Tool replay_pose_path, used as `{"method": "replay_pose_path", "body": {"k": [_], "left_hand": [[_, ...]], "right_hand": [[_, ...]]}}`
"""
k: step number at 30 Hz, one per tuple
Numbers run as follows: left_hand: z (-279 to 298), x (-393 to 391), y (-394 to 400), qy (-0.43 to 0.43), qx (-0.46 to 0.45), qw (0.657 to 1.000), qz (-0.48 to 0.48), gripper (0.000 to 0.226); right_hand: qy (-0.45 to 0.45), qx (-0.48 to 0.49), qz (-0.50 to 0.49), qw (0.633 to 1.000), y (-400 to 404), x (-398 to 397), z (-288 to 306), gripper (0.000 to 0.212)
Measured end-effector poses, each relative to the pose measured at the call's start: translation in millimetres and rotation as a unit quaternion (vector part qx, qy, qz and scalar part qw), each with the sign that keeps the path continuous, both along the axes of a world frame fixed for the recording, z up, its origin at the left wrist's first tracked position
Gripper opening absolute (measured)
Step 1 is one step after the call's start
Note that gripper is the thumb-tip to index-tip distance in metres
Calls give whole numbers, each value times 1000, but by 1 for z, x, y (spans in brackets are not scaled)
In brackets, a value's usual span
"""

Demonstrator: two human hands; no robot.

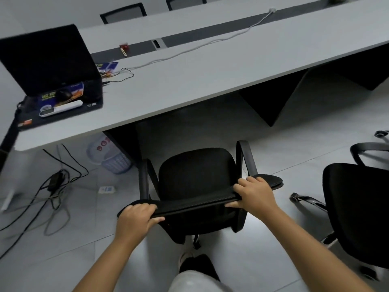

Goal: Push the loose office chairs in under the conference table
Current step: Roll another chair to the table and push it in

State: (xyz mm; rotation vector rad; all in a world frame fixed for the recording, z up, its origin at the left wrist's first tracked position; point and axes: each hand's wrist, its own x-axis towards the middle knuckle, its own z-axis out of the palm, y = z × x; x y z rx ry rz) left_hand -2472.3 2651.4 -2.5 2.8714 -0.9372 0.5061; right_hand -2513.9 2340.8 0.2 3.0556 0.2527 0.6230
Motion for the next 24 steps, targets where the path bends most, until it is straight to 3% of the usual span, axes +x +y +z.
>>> {"method": "replay_pose_path", "body": {"k": [5, 9, 18, 22, 24], "left_hand": [[-6, 72, 25, -31, -7, 999, -13, 74], [-4, 136, 51, -39, 1, 999, -12, 73], [-1, 249, 97, -31, 10, 999, -13, 73], [1, 287, 107, -11, 12, 1000, -9, 51], [-1, 297, 102, -15, 4, 1000, -4, 51]], "right_hand": [[-26, 5, 4, 1000, 22, 66, -2, 55], [-53, 21, 10, 998, 47, 123, -7, 66], [-28, 29, 1, 999, 94, 232, -6, 70], [-51, 15, 11, 998, 103, 264, -13, 69], [-67, 10, 20, 997, 96, 282, -12, 68]]}}
